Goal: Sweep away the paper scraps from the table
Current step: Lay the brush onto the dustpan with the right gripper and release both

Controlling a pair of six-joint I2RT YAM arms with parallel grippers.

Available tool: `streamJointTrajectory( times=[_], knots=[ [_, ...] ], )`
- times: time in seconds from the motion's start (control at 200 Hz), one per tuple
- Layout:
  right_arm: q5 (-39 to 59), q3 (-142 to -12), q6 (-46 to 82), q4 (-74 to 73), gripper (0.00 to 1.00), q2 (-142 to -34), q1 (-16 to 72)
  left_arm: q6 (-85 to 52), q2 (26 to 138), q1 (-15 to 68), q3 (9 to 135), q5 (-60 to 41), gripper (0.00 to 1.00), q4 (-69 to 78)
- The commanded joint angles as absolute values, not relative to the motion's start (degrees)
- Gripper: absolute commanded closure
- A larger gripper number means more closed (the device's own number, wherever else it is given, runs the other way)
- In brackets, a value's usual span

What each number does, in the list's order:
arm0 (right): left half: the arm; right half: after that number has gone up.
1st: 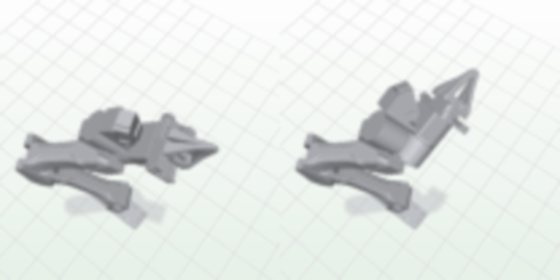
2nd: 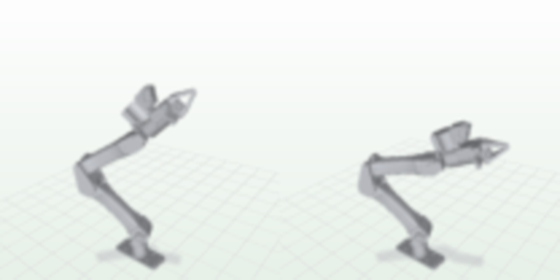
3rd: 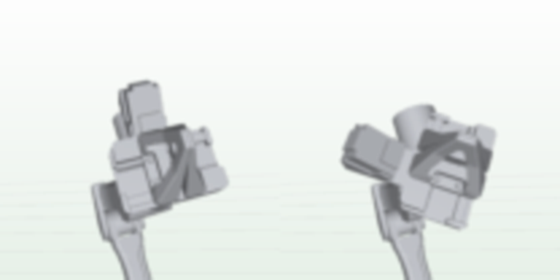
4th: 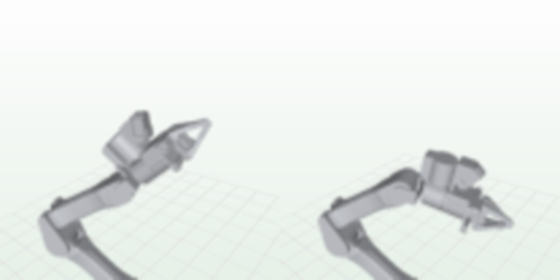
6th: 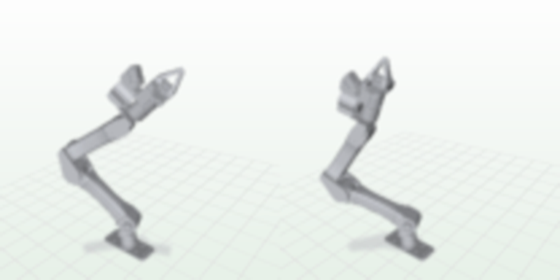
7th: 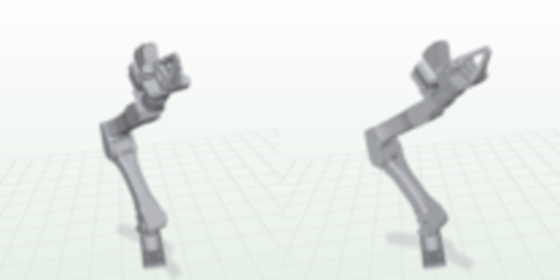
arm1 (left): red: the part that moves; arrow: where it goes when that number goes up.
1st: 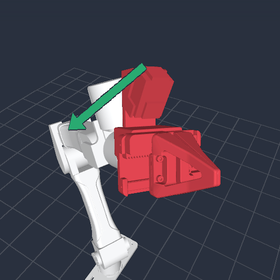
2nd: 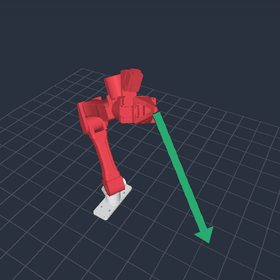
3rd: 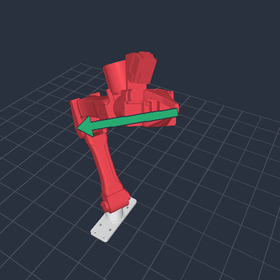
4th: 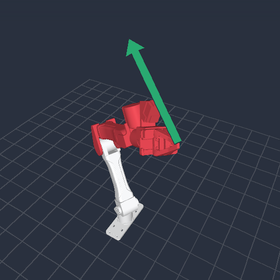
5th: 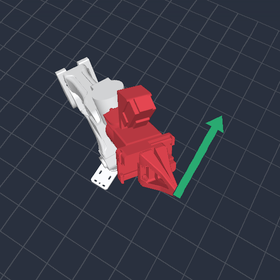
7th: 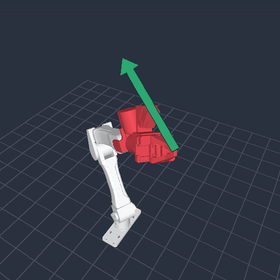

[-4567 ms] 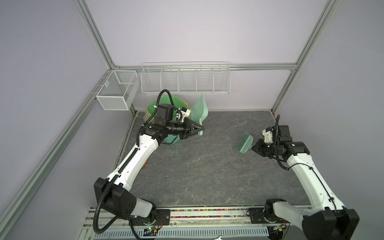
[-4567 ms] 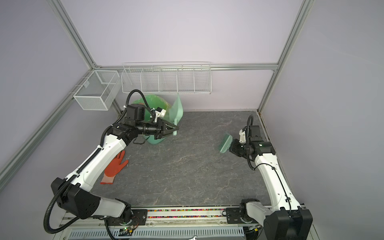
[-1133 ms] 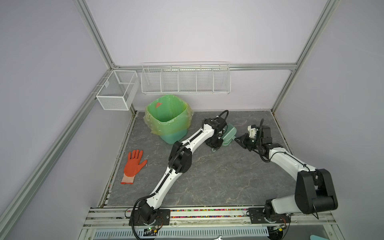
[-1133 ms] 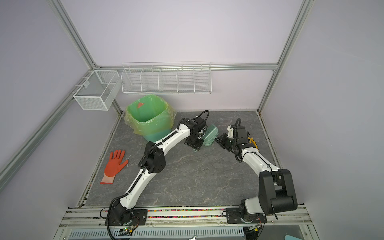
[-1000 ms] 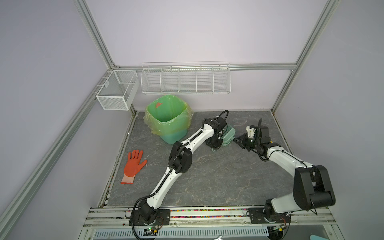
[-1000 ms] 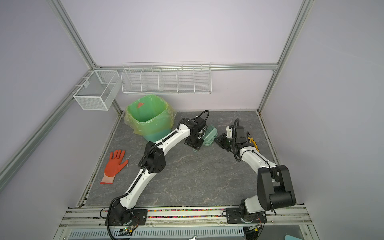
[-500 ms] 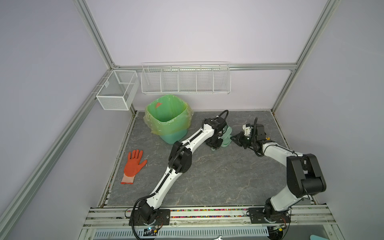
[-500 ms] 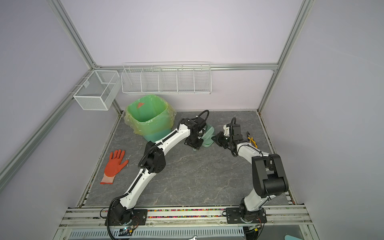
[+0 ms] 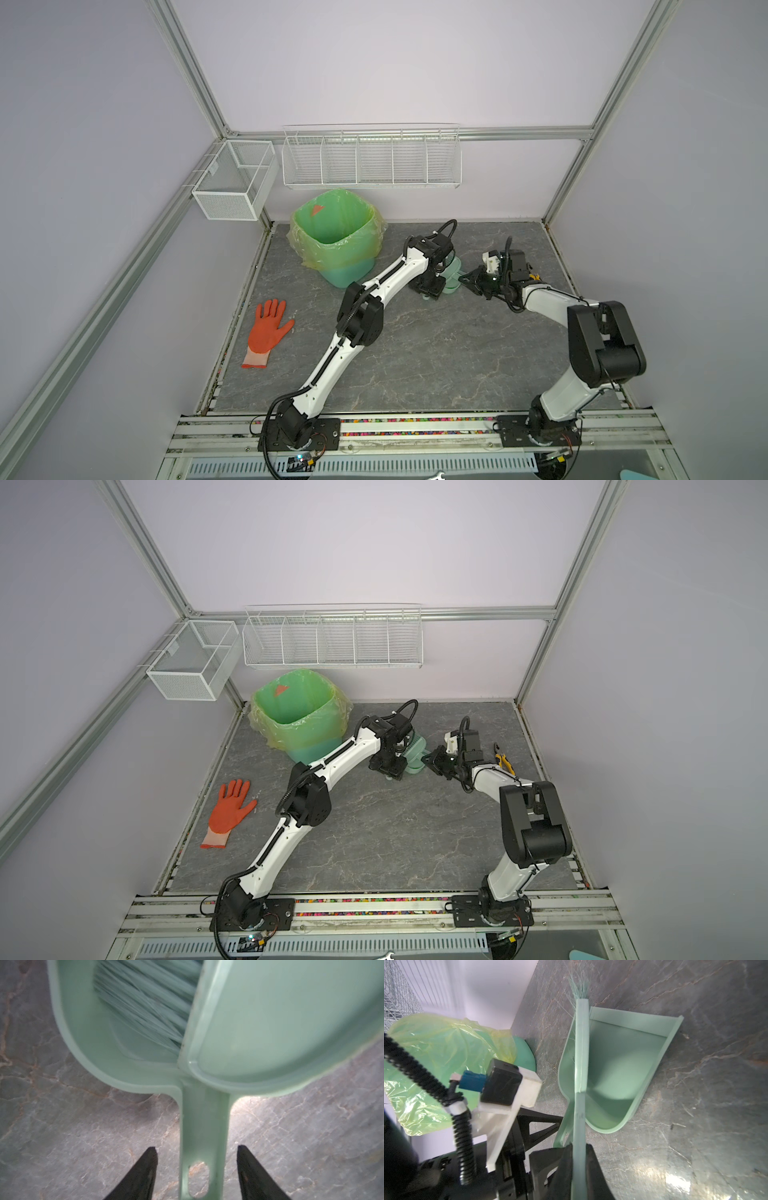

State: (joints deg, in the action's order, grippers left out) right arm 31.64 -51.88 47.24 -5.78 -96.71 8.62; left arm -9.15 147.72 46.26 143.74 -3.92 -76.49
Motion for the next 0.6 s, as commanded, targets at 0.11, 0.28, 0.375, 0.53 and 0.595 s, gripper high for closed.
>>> streamJointTrajectory(
  times=[0.11, 0.28, 0.375, 0.53, 0.595],
  knots=[
    [33.17, -53.60, 44.95, -0.18, 0.76, -98.52, 7.48, -10.34, 140.71, 46.47, 141.25, -2.82, 0.21, -77.56],
    [32.76, -53.94, 43.32, 3.31, 0.67, -97.68, 7.16, -11.65, 136.03, 46.48, 135.68, -4.17, 0.17, -73.97],
    [32.25, -54.17, 42.26, 5.05, 0.60, -97.06, 6.89, -11.87, 133.62, 46.44, 132.91, -3.29, 0.16, -72.58],
    [32.15, -54.59, 40.75, 8.07, 0.42, -96.55, 6.18, -12.88, 129.42, 46.47, 128.07, -1.12, 0.01, -70.62],
    [31.86, -54.59, 39.98, 9.18, 0.39, -96.20, 5.77, -13.31, 126.94, 46.44, 125.03, -0.88, 0.01, -68.87]
  ],
)
